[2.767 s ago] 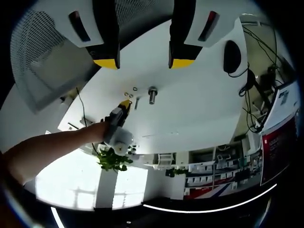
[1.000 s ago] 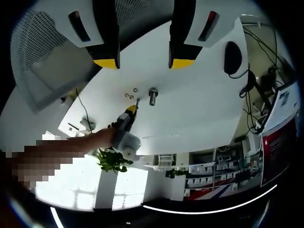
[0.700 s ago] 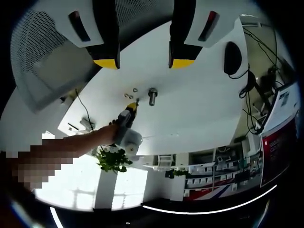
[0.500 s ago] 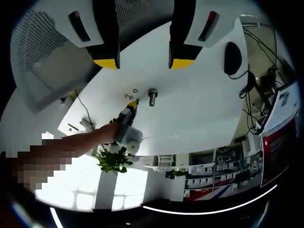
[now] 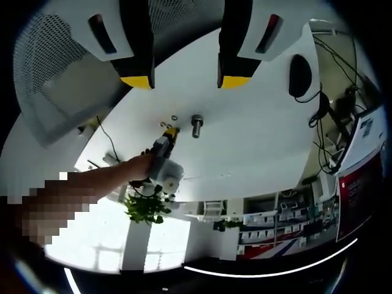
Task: Place the washer onto the threaded stud by aligning its center hole with the stud, sliding it down to the base, and recovering from edge contact or off-axis alignment until the washer reaches the visible bottom stop.
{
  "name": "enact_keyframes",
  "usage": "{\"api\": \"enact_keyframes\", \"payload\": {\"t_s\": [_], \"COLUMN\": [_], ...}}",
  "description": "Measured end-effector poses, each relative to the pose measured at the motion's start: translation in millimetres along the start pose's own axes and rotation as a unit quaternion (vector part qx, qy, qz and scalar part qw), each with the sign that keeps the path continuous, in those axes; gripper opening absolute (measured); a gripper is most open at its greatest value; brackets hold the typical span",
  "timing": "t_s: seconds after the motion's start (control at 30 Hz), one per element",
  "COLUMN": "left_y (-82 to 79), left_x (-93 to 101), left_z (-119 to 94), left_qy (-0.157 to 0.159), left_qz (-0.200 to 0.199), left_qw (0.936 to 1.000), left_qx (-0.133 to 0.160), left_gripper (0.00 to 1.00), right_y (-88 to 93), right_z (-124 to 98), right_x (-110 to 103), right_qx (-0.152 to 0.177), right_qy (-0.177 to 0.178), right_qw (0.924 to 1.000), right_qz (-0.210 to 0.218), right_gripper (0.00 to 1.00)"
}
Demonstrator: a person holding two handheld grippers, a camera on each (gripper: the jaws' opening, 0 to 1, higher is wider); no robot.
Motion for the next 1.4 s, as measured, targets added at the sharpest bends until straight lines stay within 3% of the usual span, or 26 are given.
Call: {"api": "enact_keyframes", "payload": {"t_s": [0.33,0.7,0.8,1.07,1.13,1.3,1.4], "left_y": [-0.9,-0.3,0.2,1.9,2.2,1.2,1.2], "left_x": [0.9,1.0,0.7,-0.2,-0.6,0.2,0.4], "left_z": [-1,-1,-1,0,1,0,0], "left_qy": [-0.001,0.001,0.002,0.003,0.003,0.004,0.004], "left_qz": [0.0,0.001,0.003,0.002,0.002,0.001,0.001], "left_qw": [1.0,1.0,1.0,1.0,1.0,1.0,1.0], "left_qx": [0.002,0.003,0.004,0.005,0.004,0.005,0.005], "left_gripper": [0.39,0.39,0.39,0.39,0.39,0.4,0.4], "right_y": [10.5,29.4,30.0,31.4,34.3,36.2,33.1], "right_z": [-12,-8,-18,-10,-13,-13,-3], "right_x": [-2,-2,-16,-5,-17,-20,-9], "right_qx": [0.007,0.001,-0.002,-0.008,-0.008,-0.013,-0.013], "right_qy": [0.006,0.006,0.004,0.002,-0.001,0.0,-0.002], "right_qw": [0.9998,0.9995,0.9994,0.9996,0.9995,0.9997,0.9997], "right_qz": [0.017,0.031,0.034,0.029,0.032,0.022,0.022], "right_gripper": [0.21,0.25,0.25,0.25,0.25,0.24,0.23]}}
Point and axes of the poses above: the point that each gripper's makers call its tool centre point, and the gripper's own axes: z roughly forward along the fingers, x roughly to its right, y roughly out of its underside, the point moved 10 cm from there along -z, roughly backward along the fingers, and after that the axes turned 8 degrees about x, right-handed, at the moved point
